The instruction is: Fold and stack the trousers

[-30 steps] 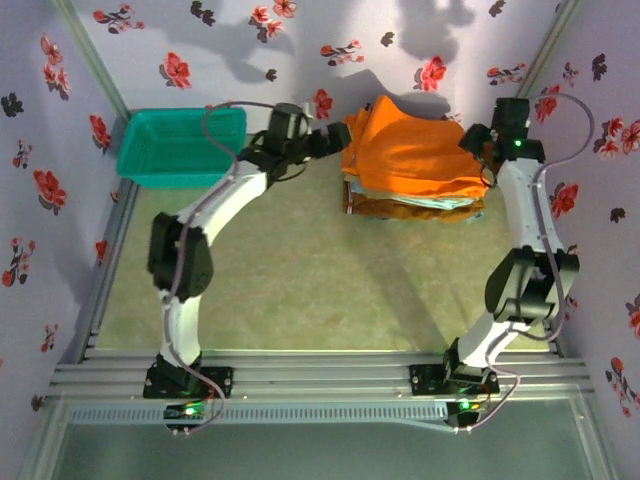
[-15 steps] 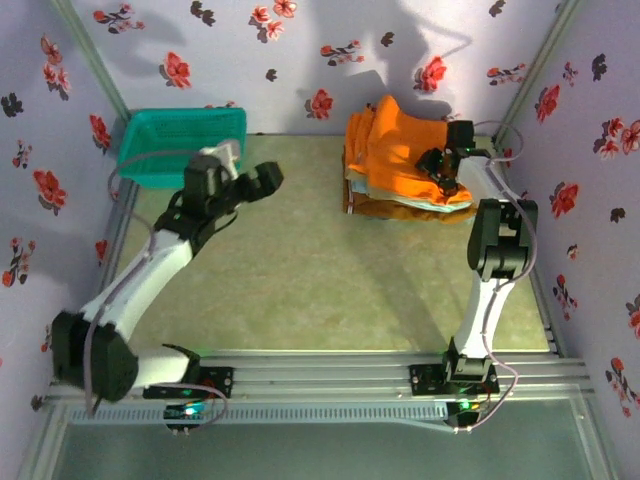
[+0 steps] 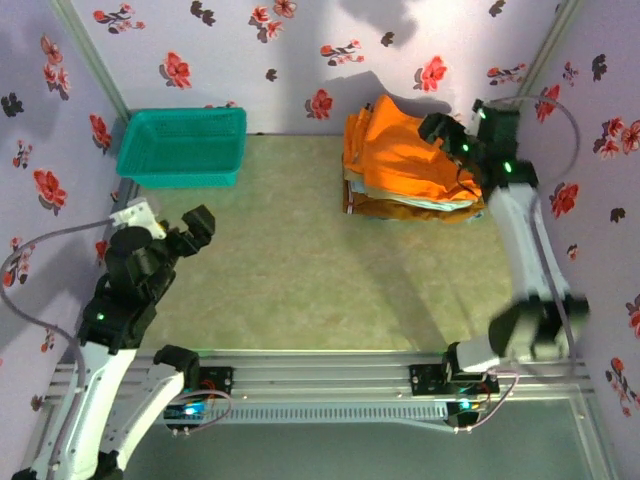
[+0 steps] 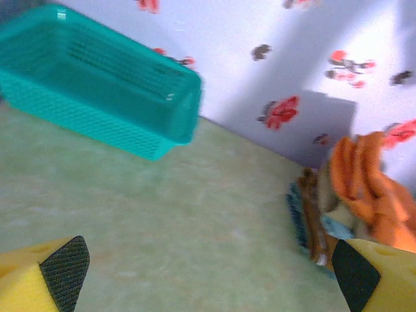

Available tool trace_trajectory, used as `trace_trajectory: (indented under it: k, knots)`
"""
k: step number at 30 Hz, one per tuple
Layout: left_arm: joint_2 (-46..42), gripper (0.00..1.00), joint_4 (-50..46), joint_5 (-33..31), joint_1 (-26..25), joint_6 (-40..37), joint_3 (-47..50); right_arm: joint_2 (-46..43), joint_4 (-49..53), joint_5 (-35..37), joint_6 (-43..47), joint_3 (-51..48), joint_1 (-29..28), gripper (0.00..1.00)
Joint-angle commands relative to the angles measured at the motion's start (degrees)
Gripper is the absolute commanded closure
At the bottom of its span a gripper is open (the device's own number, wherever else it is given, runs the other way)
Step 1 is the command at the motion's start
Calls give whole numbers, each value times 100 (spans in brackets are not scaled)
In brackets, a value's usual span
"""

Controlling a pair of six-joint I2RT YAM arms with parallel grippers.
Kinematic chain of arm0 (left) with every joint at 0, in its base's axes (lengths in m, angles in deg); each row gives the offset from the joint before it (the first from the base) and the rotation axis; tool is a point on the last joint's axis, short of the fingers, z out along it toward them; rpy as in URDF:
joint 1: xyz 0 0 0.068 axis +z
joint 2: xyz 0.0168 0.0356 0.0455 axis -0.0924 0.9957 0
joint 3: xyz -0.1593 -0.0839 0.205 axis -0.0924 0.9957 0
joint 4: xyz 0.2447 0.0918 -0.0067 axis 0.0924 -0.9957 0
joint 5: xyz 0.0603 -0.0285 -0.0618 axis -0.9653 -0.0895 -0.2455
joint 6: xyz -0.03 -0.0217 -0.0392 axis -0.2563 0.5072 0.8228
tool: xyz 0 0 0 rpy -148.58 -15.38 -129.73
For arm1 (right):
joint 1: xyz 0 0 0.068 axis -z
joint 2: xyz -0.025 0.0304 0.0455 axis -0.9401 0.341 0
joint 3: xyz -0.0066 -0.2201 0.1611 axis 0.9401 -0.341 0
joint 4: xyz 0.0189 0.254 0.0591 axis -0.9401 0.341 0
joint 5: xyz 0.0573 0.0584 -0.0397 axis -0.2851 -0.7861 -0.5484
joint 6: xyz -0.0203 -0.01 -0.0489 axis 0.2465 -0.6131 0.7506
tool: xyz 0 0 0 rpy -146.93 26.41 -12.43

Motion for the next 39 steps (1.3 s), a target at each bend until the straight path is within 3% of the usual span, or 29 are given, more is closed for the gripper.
trace_trajectory:
  k: [1,4,7,11,13,15,17,19,24,28,30,35,39]
  knots:
    - [-77,0,-1030,-652,40,-189,-28,-1467,-886,1767,-529,-1813,-279,1]
    - [-481,0,-319,-481,40,-381,582,-2734,-1925,2315,173,-3193,-333,1]
    - [-758,0,114,-581,38,-135,1064,-3341,-2160,1761,1149,-3720,-336,1]
    - [-714,0,109,-470,44,712,1452,-2919,-30,1994,-423,-3262,-319,1]
    - [-767,0,160,-254,43,1045,1695,-2698,282,1805,-680,-3502,-321,1]
    - [-910,0,263,55,46,1190,1959,-2652,-335,1197,-1351,-4240,-258,1]
    - [-1105,0,492,343,46,1352,2306,-2360,-1828,115,-1859,-5184,-308,1]
    - [-1231,0,643,517,49,1488,2578,-1732,-2243,74,-1975,-5407,-604,11]
    - [-1460,0,910,840,48,1781,3084,410,-2036,739,-1476,-4516,-1345,37]
    - [-1581,4,1376,1301,58,1866,3371,2360,-1843,1189,-959,-3111,-1781,70]
    - [-1562,6,1528,1499,58,1835,3403,3200,-1300,1512,-595,-2157,-2003,79]
    - [-1558,7,1553,1566,71,1628,3400,4603,-809,1918,-990,-567,-2205,63]
    - [-1516,7,1698,1569,104,1573,3472,5426,-261,2416,-1582,426,-2015,57]
